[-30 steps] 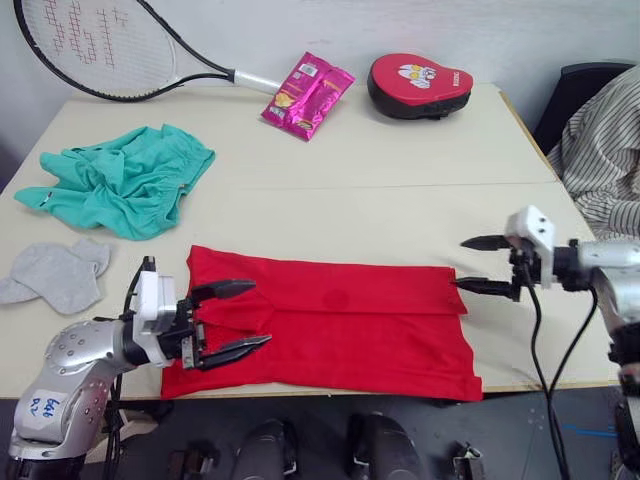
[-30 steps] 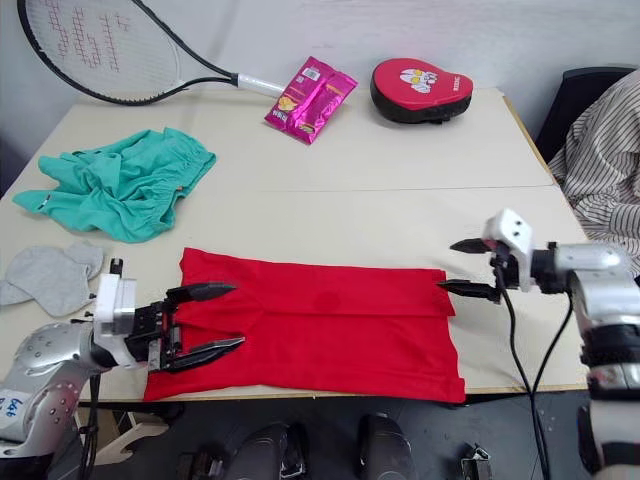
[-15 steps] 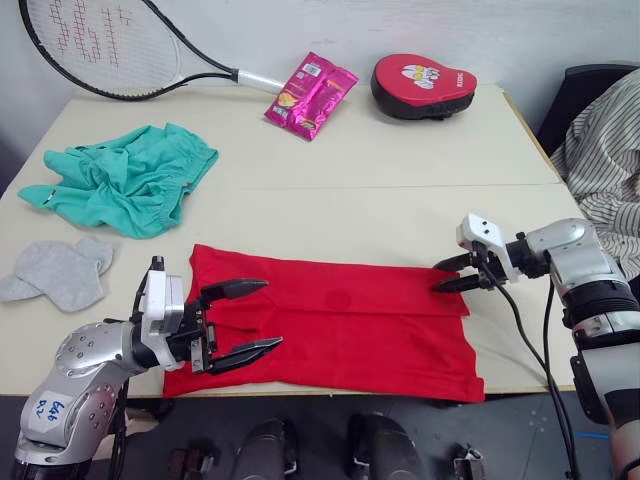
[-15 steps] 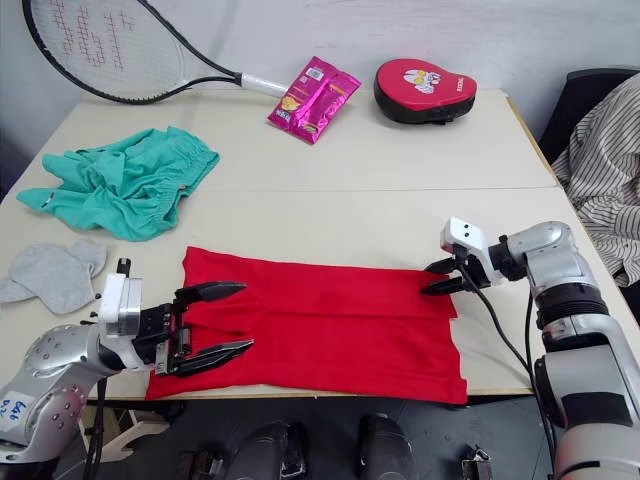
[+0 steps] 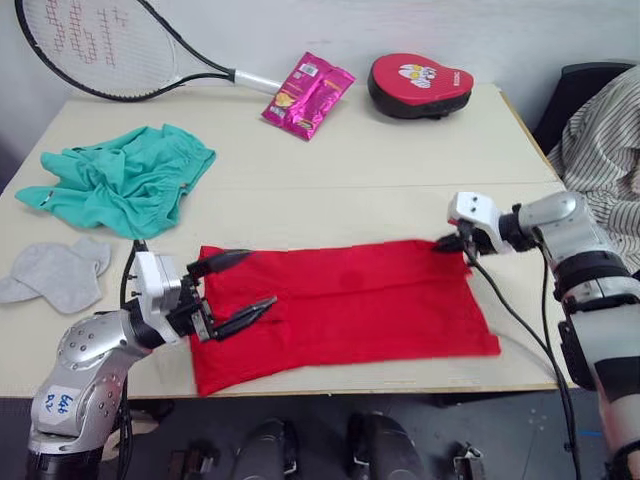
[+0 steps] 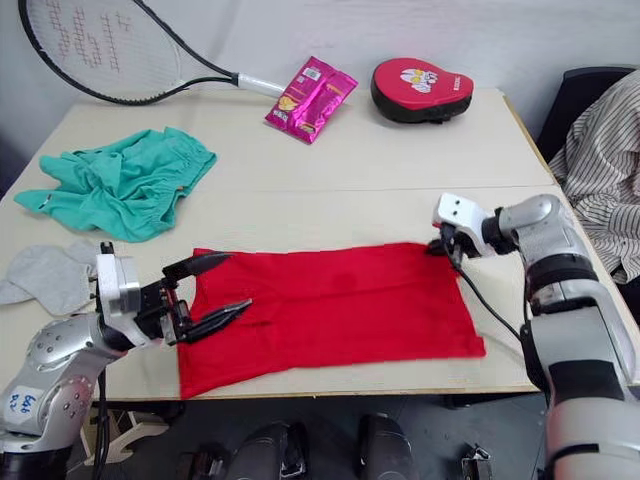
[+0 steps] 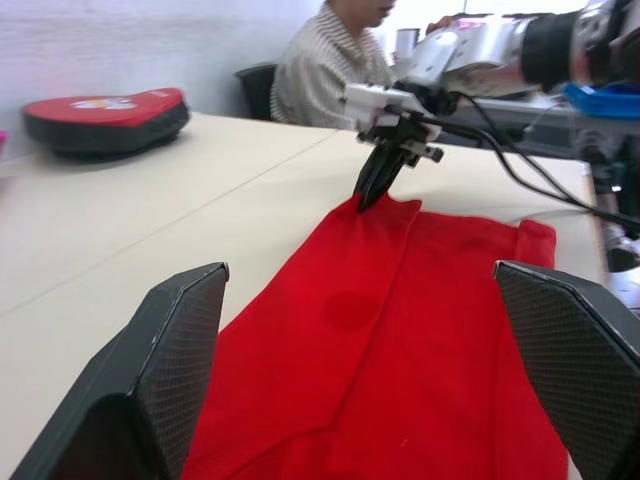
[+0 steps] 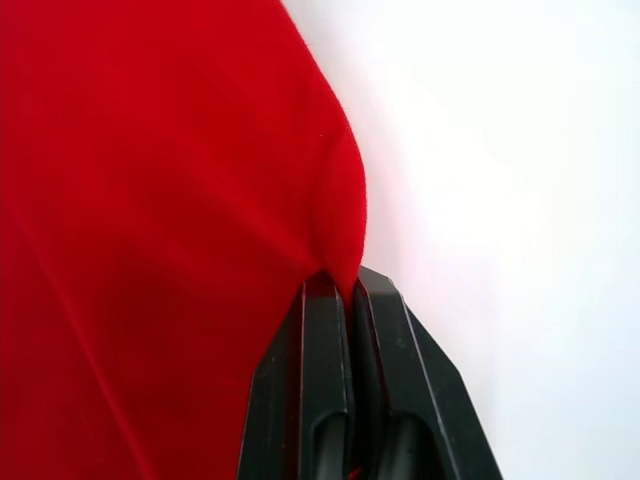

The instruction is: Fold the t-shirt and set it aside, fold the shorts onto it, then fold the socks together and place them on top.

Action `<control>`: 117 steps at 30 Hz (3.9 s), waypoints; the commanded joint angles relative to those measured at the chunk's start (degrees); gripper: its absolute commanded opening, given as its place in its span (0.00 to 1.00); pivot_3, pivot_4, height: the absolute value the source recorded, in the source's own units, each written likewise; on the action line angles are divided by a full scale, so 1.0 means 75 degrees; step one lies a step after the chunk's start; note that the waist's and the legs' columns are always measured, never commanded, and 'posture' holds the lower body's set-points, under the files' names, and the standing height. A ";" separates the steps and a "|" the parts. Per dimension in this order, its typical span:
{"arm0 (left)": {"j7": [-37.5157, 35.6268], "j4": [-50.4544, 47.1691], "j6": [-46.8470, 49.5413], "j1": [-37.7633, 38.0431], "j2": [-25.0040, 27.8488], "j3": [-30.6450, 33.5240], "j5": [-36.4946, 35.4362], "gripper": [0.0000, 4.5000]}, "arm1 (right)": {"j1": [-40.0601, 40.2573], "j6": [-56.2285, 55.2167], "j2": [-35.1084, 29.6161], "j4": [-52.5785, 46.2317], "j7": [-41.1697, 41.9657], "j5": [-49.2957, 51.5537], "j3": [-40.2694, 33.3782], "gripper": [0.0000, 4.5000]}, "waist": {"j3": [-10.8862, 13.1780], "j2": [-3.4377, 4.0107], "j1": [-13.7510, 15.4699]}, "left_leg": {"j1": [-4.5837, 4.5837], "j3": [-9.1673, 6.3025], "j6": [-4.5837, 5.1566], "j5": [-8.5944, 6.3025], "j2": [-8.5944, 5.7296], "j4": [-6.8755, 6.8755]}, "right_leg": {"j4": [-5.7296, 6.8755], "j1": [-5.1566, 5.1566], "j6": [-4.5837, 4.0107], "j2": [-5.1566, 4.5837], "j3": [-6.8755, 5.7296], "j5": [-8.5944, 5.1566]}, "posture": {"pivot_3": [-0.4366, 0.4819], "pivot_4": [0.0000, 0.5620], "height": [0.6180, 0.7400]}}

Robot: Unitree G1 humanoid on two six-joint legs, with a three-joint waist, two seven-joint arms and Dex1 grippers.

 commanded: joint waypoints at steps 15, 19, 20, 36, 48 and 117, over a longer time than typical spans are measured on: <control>0.0739 0.1377 -0.0504 -0.0941 -0.0154 0.0091 0.0853 1.00 | 0.0288 -0.0595 -0.0358 0.0000 -0.1281 0.0571 -0.1663 0.57 | 0.0003 0.0004 0.0078 | -0.0004 0.0003 0.0010 0.0012 -0.0002 -0.0003 | 0.0001 0.0001 0.0002 0.0003 -0.0001 0.0001 | 0.48 0.27 1.00; 0.0445 0.2589 -0.0612 -0.1826 0.0073 -0.0030 0.1144 1.00 | 0.1774 0.0743 -0.0841 -0.2199 -0.0706 0.1749 -0.2671 0.86 | 0.0003 0.0004 0.0084 | -0.0003 -0.0009 0.0014 0.0017 -0.0003 -0.0005 | -0.0006 0.0014 0.0009 0.0002 -0.0010 0.0005 | 0.48 0.27 1.00; 0.0263 0.2898 -0.0656 -0.2045 0.0138 -0.0116 0.1209 1.00 | 0.2372 0.1233 -0.0899 -0.3158 -0.0824 0.2110 -0.3019 0.94 | 0.0003 0.0004 0.0082 | -0.0004 -0.0010 0.0015 0.0016 -0.0004 -0.0005 | -0.0004 0.0013 0.0009 0.0000 -0.0012 0.0005 | 0.48 0.27 1.00; -0.1643 1.0754 -0.2234 -0.6853 0.0198 -0.2149 0.3892 1.00 | 0.8761 1.0186 0.0040 -1.3059 -0.4189 0.6532 -0.6612 1.00 | 0.0005 -0.0002 0.0108 | -0.0018 -0.0024 0.0015 0.0002 -0.0007 -0.0029 | -0.0023 -0.0002 0.0008 -0.0002 -0.0030 0.0006 | 0.48 0.27 1.00; -0.2280 1.1665 -0.2035 -0.7170 -0.0413 -0.2359 0.4401 1.00 | 0.7875 1.1043 0.0957 -1.2468 -0.5732 0.6166 -0.5200 1.00 | -0.0026 -0.0059 0.0081 | -0.0013 -0.0015 0.0030 -0.0003 -0.0015 -0.0014 | -0.0011 -0.0003 0.0014 -0.0008 -0.0019 0.0009 | 0.48 0.27 1.00; -0.0217 0.6522 0.2133 -0.6100 -0.1147 -0.2784 0.2571 1.00 | 0.7721 1.0657 0.0081 -1.3779 -0.2400 0.6129 -0.2624 1.00 | -0.0026 -0.0060 0.0400 | -0.0009 -0.0024 -0.0013 0.0001 -0.0026 -0.0074 | -0.0063 0.0002 0.0011 -0.0005 -0.0026 0.0018 | 0.48 0.27 1.00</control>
